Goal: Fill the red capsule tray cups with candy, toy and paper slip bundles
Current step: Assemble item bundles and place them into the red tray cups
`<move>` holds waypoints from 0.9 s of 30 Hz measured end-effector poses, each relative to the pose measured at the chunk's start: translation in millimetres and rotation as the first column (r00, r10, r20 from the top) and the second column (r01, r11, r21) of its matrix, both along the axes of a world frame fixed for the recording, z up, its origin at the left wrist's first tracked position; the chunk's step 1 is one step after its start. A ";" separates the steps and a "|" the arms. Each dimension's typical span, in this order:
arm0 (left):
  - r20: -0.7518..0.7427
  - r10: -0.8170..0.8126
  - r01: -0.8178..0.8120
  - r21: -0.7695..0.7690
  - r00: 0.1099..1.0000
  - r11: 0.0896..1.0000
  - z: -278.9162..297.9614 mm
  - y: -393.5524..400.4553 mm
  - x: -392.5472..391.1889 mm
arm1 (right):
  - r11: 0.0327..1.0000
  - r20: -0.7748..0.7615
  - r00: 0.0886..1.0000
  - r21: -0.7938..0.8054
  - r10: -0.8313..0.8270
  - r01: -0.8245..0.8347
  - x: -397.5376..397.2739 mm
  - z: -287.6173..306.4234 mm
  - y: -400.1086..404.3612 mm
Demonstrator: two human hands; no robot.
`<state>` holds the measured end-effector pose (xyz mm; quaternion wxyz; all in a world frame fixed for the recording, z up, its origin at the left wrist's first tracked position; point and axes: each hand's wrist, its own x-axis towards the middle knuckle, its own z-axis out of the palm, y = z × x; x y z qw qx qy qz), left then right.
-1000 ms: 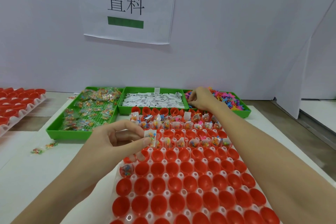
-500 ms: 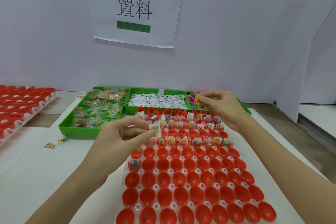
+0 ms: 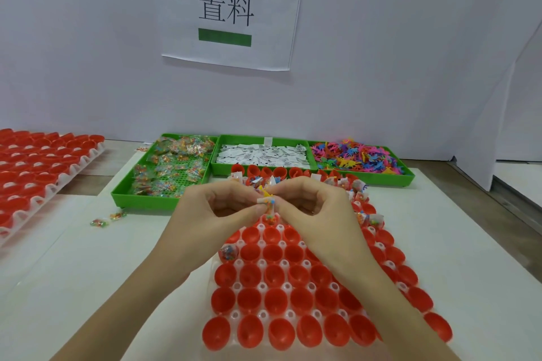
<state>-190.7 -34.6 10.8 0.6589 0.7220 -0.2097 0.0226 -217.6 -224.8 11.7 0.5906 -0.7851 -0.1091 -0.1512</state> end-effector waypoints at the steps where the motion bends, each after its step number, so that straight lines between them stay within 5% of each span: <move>1: 0.000 0.005 -0.005 0.005 1.000 1.000 0.4 1.2 0.6 | 1.000 -0.003 1.000 0.006 0.004 -0.004 -0.9 -0.4 0.4; 8: 0.039 -0.029 0.028 0.047 0.999 0.999 3.3 9.4 4.8 | 0.997 -0.003 0.998 -0.025 0.067 -0.067 -5.8 -1.3 0.9; 16: -0.015 -0.169 0.161 0.400 0.985 0.902 7.3 27.2 14.7 | 0.992 -0.106 0.994 -0.114 0.040 -0.052 -9.7 -13.8 7.1; 21: 0.063 -0.155 0.087 0.597 0.986 0.798 2.9 30.2 16.7 | 0.962 -0.125 0.992 -0.274 -0.023 -0.013 -12.5 -22.1 12.2; 27: 0.177 -0.135 -0.010 0.641 0.975 0.768 -2.4 25.9 15.1 | 0.920 -0.024 0.999 -0.391 -0.043 0.030 -14.3 -26.6 17.2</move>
